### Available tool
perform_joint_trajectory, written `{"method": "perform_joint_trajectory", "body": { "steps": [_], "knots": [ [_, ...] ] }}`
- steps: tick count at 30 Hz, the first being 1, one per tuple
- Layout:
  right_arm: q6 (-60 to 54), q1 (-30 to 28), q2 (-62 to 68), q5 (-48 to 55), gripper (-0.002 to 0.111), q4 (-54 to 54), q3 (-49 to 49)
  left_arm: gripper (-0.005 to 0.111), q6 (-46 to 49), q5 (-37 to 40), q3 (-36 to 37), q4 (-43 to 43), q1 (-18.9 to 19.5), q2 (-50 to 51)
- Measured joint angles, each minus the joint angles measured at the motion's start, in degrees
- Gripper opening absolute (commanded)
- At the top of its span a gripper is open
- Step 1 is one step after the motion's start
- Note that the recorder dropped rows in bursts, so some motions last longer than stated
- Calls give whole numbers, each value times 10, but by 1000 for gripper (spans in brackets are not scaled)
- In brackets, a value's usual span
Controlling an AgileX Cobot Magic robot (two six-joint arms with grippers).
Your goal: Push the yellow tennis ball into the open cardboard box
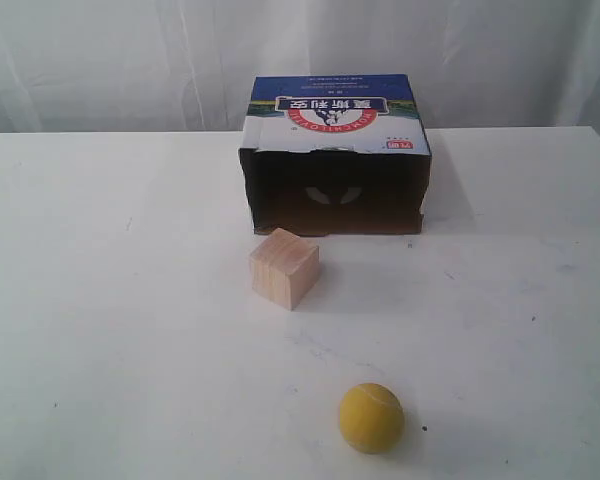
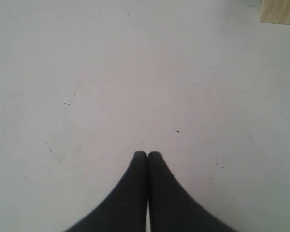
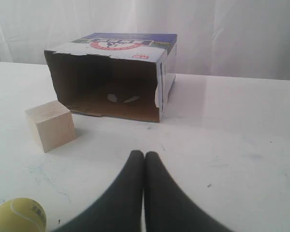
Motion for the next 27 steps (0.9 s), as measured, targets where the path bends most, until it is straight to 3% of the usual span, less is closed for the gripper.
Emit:
{"method": "perform_joint_trajectory", "body": {
  "steps": [22, 27],
  "knots": [
    [0, 0, 0, 0, 0, 0, 0, 0, 0, 0, 0, 0, 0, 0],
    [4, 0, 0, -38, 0, 0, -13, 0, 0, 0, 0, 0, 0, 0]
  ]
}}
